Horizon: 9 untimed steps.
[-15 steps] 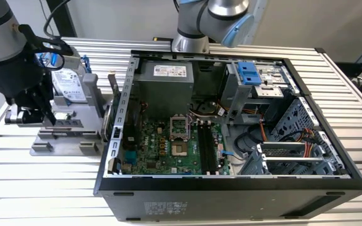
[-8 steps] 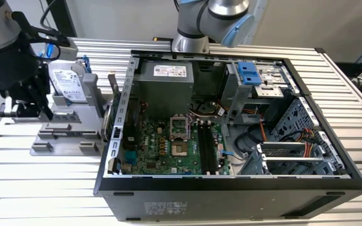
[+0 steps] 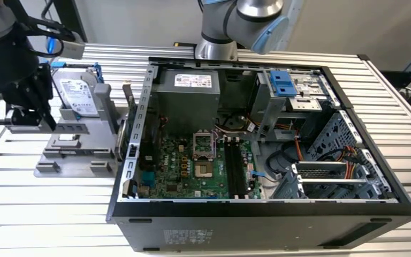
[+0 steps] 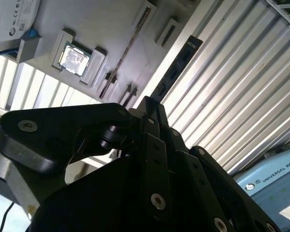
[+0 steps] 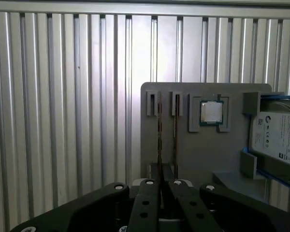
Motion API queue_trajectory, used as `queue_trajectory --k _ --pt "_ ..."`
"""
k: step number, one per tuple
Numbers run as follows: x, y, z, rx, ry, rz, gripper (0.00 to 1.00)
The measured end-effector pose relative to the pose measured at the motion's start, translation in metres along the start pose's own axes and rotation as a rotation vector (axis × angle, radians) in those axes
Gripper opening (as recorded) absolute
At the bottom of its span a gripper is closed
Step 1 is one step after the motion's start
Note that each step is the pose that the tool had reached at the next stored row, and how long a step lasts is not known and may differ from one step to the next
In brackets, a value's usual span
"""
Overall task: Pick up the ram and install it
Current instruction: 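Pick up the ram and move it above insertion slot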
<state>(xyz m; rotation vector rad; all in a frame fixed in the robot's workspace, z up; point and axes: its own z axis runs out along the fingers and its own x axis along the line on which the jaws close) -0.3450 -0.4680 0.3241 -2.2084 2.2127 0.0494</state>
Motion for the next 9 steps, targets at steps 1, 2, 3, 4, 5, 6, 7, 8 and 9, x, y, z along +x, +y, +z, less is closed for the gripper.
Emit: queue_trajectory --k 1,2,3,4,5,6,7,8,9 --pt "-0.0001 0.0000 -0.0025 0.0001 0.0000 0.000 0.00" --pt "-0.0002 0.0001 -0.0053 -0.0001 0.0001 0.000 0.00" --pt "-0.0002 0.0001 -0.0076 -0.0001 0.0000 0.000 0.00" --pt "-0.0003 0.0001 -0.0096 0.0001 -0.0001 0.000 0.00" --pt "-0.0004 0.0002 -0.0116 0.0000 0.0000 0.000 0.00" --pt "-0.0005 0.0002 -0.0136 0.0000 -0.0001 0.000 0.00" --pt "-0.0005 0.0002 -0.0156 0.0000 0.0000 0.000 0.00" --pt "-0.0006 0.0002 -0.0177 0.0000 0.0000 0.000 0.00" --pt "-0.0007 0.0003 -0.0201 -0.0001 0.0001 0.000 0.00"
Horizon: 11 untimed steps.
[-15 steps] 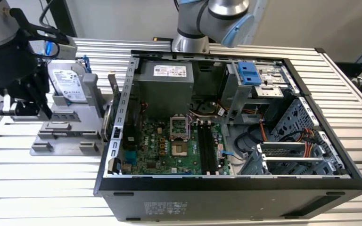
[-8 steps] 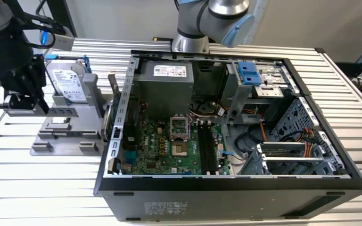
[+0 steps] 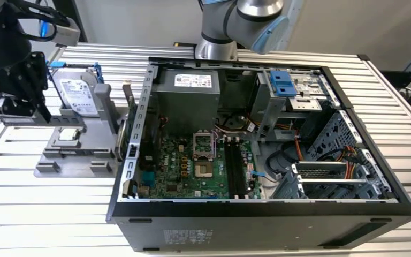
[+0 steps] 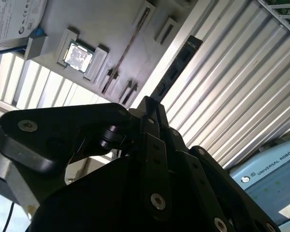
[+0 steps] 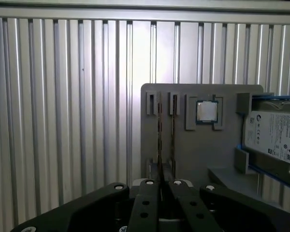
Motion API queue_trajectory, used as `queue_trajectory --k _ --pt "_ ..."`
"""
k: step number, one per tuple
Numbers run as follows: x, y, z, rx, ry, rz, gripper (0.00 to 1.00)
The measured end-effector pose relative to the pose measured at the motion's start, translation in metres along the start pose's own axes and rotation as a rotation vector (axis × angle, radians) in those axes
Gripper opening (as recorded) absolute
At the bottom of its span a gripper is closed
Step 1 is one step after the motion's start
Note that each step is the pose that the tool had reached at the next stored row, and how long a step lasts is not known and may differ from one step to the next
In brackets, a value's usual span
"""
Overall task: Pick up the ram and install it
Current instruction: 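Pick up the ram and move it above insertion slot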
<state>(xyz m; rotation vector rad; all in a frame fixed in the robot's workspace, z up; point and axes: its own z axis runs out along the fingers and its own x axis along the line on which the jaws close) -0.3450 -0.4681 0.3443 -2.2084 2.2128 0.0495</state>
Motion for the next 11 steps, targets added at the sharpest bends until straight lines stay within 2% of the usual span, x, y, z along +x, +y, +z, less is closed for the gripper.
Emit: queue_trajectory --k 7,11 --pt "-0.0006 0.0002 -0.0191 0.0001 -0.0001 0.000 0.00" --pt "-0.0009 0.0003 -0.0269 0.0000 0.0000 0.000 0.00"
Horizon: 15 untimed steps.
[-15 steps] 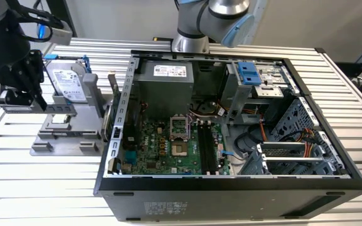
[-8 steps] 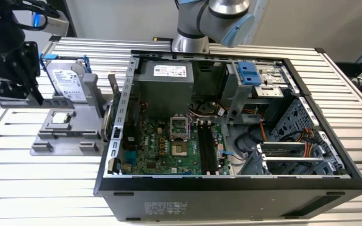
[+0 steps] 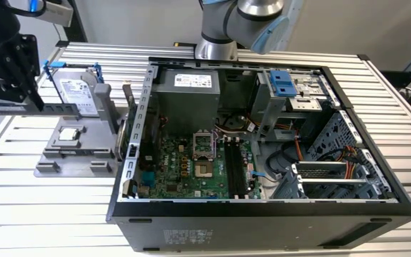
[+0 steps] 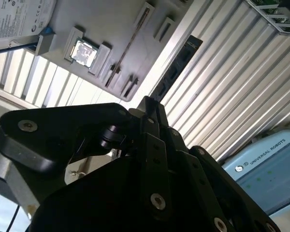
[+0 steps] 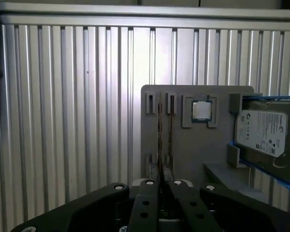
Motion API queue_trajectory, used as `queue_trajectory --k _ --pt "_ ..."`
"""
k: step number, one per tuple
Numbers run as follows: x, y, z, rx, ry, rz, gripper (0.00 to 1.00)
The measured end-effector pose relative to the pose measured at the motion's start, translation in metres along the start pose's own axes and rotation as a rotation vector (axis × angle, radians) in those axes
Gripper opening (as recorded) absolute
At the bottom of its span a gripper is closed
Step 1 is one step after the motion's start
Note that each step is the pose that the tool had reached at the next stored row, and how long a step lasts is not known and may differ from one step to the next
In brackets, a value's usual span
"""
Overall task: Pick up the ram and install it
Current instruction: 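Pick up the ram and move it above insertion slot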
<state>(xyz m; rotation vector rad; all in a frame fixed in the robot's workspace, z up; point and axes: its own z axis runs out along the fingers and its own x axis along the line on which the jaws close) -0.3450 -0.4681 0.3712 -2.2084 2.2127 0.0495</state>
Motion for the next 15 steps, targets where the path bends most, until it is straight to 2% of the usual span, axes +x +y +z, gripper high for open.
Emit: queue_trajectory --k 15 --pt "-0.0009 0.0003 -0.0265 0.0001 -0.0001 0.000 0.00"
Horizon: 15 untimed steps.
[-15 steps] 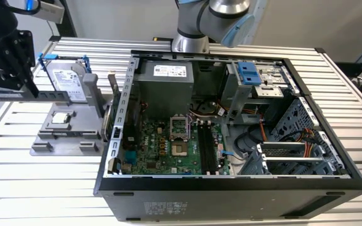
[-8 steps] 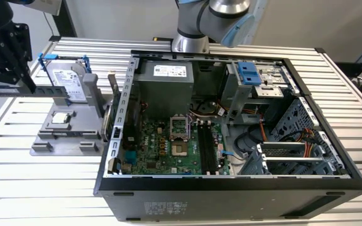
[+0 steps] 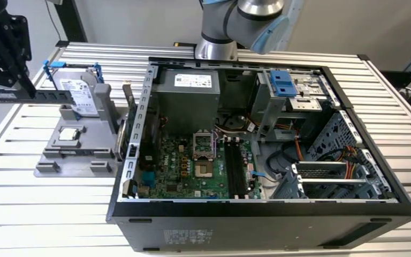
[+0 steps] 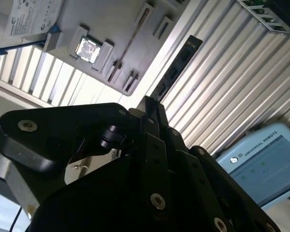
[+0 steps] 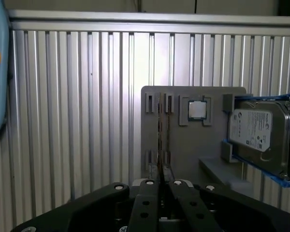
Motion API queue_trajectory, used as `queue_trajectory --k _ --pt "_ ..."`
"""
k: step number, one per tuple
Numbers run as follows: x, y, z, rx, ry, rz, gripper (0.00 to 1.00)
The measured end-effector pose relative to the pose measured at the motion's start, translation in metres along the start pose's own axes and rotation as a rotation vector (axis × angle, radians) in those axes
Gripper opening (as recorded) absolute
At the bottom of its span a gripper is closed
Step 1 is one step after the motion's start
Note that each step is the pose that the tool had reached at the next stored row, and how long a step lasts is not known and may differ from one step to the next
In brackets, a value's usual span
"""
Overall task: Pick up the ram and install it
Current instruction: 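Pick up the ram and move it above insertion slot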
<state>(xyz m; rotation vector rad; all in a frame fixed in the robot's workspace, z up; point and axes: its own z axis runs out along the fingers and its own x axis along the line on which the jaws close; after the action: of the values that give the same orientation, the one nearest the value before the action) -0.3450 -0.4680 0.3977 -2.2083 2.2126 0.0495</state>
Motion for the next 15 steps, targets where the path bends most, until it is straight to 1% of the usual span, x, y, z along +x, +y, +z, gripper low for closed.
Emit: queue_trajectory --k 5,6,12,13,15 --pt "-0.0003 0.0001 -0.0079 0.0000 0.0001 0.000 0.00" --pt "-0.0003 0.0001 -0.0087 0.0000 0.0000 0.000 0.00" --pt "-0.0003 0.0000 -0.0090 -0.0001 0.0000 0.000 0.00" --pt "-0.0004 -0.0005 -0.0091 -0.0002 0.0002 0.000 0.00" --pt "-0.0003 -0.0043 -0.0090 -0.0002 0.0001 0.000 0.00"
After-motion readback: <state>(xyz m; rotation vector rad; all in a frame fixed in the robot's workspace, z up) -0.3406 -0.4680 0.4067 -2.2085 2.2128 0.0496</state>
